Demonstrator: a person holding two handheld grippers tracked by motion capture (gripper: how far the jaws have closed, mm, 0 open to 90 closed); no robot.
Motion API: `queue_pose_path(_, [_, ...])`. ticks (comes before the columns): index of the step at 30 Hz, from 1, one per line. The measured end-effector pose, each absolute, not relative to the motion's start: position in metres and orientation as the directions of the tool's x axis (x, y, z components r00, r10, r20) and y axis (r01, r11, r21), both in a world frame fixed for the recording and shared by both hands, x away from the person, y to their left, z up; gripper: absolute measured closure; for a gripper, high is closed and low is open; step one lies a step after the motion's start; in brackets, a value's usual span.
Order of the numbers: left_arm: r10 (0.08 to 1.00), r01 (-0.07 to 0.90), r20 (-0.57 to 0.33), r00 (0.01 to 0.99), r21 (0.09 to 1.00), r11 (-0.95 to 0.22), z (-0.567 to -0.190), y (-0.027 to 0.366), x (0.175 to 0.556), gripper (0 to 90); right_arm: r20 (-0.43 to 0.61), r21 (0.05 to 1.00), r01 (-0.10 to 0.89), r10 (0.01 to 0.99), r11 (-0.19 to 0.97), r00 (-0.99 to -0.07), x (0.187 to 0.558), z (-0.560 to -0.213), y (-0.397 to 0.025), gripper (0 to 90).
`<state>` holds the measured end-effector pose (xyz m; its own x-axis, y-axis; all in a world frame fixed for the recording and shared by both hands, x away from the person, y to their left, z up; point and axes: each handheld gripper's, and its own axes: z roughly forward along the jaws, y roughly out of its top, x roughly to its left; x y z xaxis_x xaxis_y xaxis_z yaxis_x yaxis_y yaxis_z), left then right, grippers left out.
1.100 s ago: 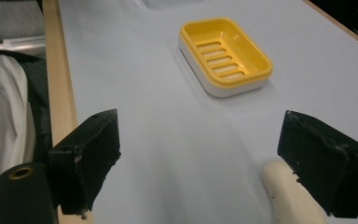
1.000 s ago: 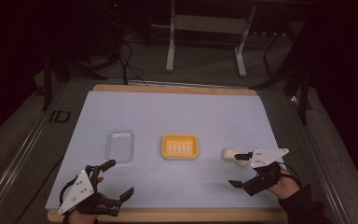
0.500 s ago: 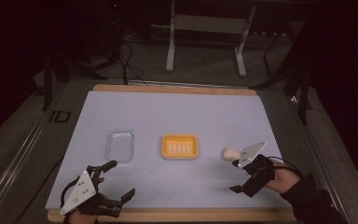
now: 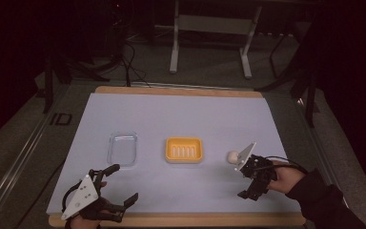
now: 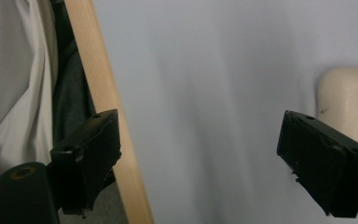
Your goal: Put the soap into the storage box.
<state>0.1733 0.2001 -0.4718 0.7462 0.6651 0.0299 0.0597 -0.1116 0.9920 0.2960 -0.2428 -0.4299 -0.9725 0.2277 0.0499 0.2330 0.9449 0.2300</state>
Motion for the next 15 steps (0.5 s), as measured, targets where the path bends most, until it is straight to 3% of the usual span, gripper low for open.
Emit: queue_pose_path(15, [0.661,0.07,0.017,0.75,0.992,-0.106,-0.472,0.2,0.174,1.1,0.086,0.065,0.241,0.235,0.968,-0.968,0.309,-0.437,-0.235,14.2])
